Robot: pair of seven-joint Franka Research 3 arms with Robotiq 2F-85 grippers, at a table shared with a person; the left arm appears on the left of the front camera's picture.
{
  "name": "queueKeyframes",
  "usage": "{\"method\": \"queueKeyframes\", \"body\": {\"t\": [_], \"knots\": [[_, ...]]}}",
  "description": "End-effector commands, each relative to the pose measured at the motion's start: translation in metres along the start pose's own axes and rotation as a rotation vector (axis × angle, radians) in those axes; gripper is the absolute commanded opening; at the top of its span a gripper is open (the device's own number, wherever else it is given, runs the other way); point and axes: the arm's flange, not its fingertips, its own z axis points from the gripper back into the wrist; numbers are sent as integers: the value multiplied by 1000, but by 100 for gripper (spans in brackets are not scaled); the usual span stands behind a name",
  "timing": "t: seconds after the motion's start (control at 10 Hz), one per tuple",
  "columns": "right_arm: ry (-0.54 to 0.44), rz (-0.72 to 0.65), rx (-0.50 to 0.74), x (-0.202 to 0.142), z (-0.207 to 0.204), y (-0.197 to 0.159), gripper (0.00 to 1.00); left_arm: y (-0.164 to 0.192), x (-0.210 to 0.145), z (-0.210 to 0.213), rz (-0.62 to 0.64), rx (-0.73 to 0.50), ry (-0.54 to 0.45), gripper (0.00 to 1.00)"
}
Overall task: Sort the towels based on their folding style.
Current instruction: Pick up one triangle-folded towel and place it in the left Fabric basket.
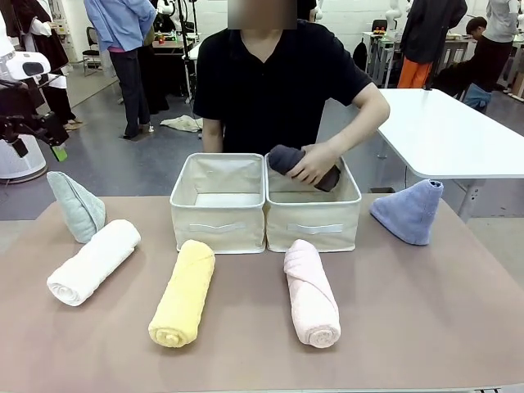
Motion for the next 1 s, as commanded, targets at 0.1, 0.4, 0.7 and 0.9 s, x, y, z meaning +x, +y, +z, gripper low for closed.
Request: {"method": "queueKeyframes", "body": {"t": [0.1, 0.4, 0.7, 0.9], "knots": [[-8, 6, 6, 0, -2, -1, 100, 0, 15, -5, -15, -12, 44, 100], [-8, 6, 6, 0, -2, -1, 100, -1, 9, -10, -7, -9, 32, 100], [-8, 6, 6, 0, -2, -1, 100, -25, 5, -23, 223, -47, 139, 100], [-8, 6, 6, 0, -2, -1, 100, -30, 7, -40, 254, -34, 170, 100]]}}
